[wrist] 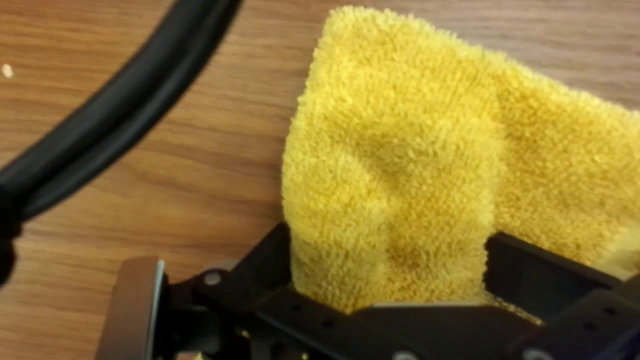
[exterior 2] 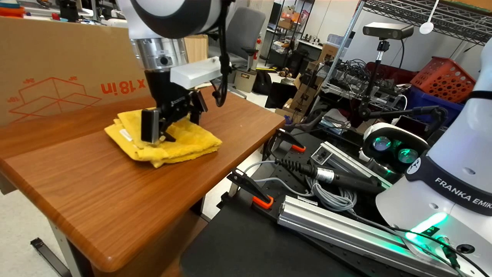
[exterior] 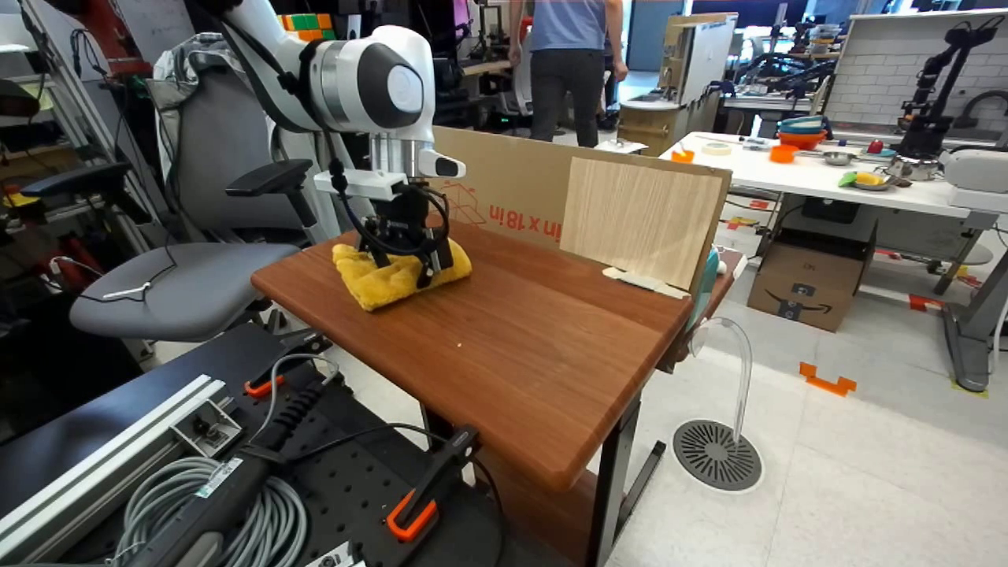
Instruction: Wipe the table top.
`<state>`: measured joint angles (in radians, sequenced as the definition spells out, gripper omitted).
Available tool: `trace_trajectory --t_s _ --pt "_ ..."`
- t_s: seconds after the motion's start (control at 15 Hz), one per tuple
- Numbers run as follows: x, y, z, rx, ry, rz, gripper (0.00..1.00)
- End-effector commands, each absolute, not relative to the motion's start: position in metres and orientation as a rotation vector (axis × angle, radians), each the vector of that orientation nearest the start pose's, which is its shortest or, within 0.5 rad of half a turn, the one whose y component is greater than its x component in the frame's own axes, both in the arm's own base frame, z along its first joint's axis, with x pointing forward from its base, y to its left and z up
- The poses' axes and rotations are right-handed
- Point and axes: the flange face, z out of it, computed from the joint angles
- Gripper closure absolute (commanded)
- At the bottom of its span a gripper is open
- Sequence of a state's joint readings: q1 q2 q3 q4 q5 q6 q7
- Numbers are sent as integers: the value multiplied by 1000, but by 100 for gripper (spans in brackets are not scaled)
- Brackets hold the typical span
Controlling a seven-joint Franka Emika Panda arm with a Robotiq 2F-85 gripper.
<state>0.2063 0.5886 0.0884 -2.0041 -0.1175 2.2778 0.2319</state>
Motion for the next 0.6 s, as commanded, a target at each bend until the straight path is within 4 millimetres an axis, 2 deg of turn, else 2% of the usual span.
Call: trace_trajectory --t_s 0.0,0.13,0.33,0.4,0.53 --pt "571 195 131 -3117 -126 515 0" --pt "584 205 131 -3083 -70 514 0" --pt "598 209 134 -3042 -18 512 0" --pt "601 209 139 -3034 -19 505 0" --pt "605 208 162 -3025 -30 446 0"
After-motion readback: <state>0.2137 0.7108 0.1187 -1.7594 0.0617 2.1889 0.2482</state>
